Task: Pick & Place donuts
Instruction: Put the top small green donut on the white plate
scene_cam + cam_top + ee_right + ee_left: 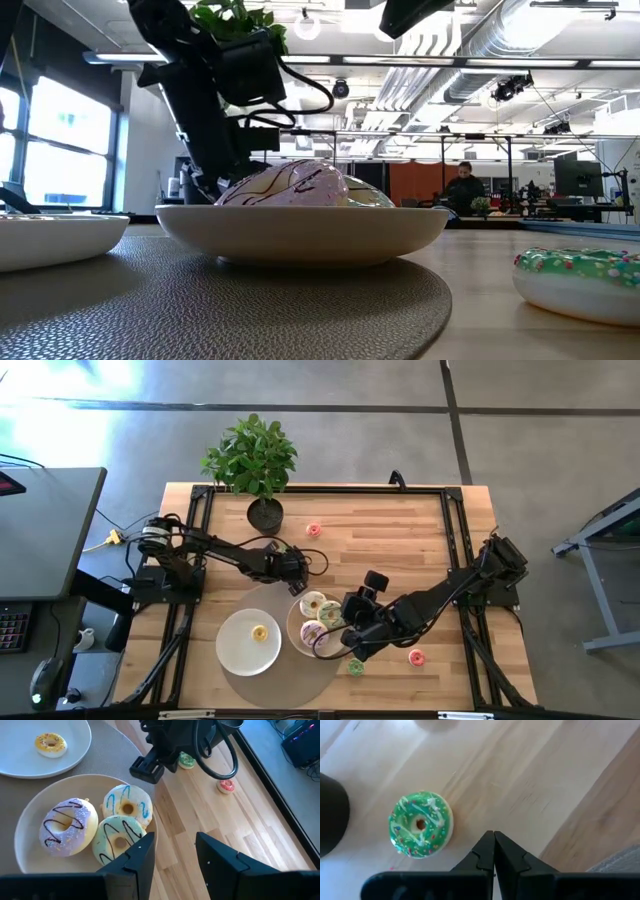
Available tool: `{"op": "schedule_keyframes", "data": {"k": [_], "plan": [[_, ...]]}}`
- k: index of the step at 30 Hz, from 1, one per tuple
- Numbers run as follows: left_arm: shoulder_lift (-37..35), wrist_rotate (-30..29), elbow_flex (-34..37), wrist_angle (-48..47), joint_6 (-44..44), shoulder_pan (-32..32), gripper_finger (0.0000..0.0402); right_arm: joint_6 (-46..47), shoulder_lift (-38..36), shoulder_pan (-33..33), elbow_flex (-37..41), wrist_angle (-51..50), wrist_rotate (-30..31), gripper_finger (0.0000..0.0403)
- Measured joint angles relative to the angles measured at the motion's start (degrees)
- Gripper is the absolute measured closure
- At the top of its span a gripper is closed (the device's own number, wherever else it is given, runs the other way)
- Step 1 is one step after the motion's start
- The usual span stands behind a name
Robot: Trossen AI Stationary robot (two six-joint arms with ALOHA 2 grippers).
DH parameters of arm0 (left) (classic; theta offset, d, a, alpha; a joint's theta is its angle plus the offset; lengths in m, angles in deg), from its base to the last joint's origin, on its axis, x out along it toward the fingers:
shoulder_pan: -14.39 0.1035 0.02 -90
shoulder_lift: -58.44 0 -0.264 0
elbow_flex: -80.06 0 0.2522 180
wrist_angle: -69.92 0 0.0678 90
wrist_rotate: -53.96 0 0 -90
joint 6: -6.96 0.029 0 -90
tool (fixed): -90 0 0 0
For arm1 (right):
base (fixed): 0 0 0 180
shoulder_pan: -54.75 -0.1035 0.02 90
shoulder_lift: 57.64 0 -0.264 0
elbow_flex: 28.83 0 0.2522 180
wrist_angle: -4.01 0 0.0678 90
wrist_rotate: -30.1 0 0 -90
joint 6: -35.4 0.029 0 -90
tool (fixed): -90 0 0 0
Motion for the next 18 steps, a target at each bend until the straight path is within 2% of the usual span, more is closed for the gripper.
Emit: {"op": "schedule_keyframes", "data": {"k": [6, 13, 18], "plan": [[0.0, 0.12, -0.54, 0.33, 2.67, 0.0, 0.0375, -0.11, 0.0, 0.0, 0.0, 0.17, 0.05, 0.0263], [0.0, -0.73, -5.98, -1.39, 7.86, 0.02, 0.0298, -0.15, 0.0, 0.0, 0.0, 0.39, 0.03, 0.0263], [0.0, -2.42, -9.25, -10.64, 3.77, 1.5, 0.0251, -0.15, 0.0, 0.0, 0.0, 0.39, 0.03, 0.0263]]}}
